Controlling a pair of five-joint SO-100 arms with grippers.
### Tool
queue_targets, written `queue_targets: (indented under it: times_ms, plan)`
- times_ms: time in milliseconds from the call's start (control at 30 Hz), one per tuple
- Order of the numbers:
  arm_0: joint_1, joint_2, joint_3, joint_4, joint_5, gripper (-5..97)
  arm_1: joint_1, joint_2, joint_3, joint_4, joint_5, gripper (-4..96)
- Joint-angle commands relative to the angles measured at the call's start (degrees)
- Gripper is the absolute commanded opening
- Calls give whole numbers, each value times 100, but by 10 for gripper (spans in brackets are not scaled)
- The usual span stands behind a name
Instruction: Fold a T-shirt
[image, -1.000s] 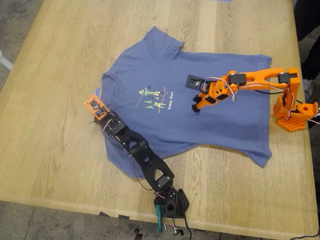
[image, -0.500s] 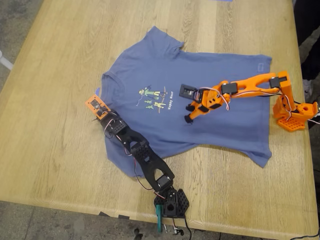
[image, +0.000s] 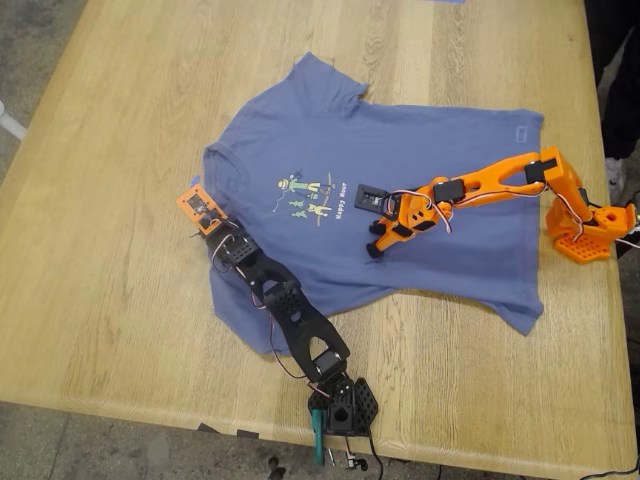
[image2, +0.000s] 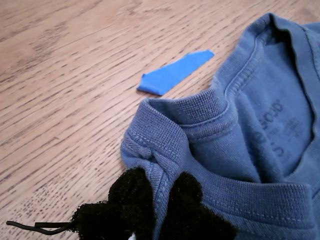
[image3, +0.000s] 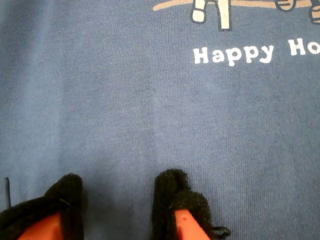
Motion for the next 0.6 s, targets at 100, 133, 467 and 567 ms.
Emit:
queue_targets:
  times_ms: [100,133,467,567]
  plan:
    - [413,1134,483,132,-53,-1,132,-1081,-1503,343,-9,250]
    - [439,1274,642,141,-53,-1,132,-1441,-2109,589,-9,248]
    - [756,2892,2083,202,-114,-1,88,-4781,-8016,3718,-18,150]
    - [993,3445,2470,255,-149,-1,158,-4790,-8033,3814,-44,88]
